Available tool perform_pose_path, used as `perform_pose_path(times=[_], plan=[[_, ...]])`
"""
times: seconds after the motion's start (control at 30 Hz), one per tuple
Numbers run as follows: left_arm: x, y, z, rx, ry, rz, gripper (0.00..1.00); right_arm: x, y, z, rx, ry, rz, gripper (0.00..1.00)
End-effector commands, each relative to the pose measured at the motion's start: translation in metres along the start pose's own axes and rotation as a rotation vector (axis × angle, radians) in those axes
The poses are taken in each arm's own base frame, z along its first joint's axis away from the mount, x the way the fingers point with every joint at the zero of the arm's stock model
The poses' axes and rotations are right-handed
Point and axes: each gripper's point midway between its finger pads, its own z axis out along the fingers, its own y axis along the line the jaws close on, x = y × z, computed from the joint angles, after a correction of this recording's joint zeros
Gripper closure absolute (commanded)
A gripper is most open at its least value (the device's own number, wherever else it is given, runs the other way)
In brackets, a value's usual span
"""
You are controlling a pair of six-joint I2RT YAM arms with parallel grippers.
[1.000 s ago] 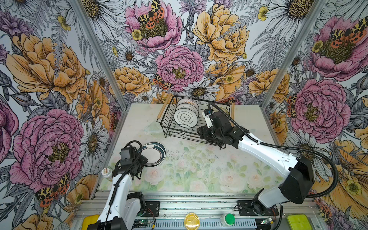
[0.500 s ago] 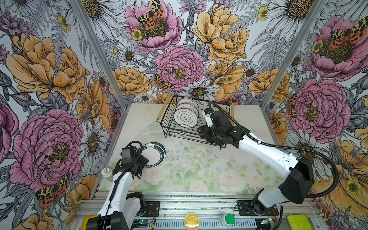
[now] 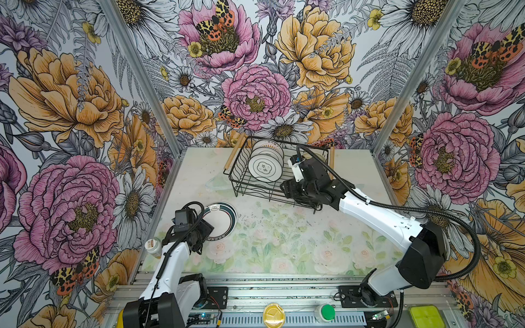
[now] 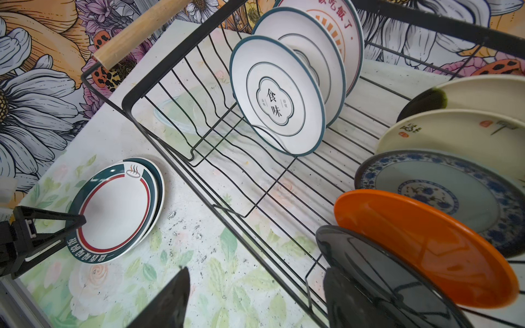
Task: Unload the plates from the dish rack
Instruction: 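Lay the plate onto the first plate on the table with the left gripper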
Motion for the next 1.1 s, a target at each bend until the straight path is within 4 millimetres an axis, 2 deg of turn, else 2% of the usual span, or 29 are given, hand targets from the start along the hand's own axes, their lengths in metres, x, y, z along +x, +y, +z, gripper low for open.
perform_pose_path(times=[0.0, 0.33, 0.67, 0.9, 1.07], plan=[[-0.010, -0.001, -0.001, -0.003, -0.041, 0.015, 0.28, -0.015, 0.000, -0.001, -0.009, -0.029, -0.013, 0.24], [-0.017, -0.004, 0.002, -0.016, -0.048, 0.025, 0.27, -0.018, 0.002, 0.001, -0.024, -0.027, -0.017, 0.23], [-0.024, -0.019, 0.006, -0.004, -0.043, 0.038, 0.25, -0.016, 0.002, 0.001, -0.036, -0.021, -0.030, 0.22], [-0.023, -0.023, 0.014, -0.014, -0.032, 0.045, 0.24, -0.015, 0.001, 0.000, -0.036, -0.021, -0.041, 0.22], [-0.025, -0.027, 0.013, -0.008, -0.040, 0.047, 0.24, -0.016, 0.000, 0.002, -0.041, -0.018, -0.044, 0.22]])
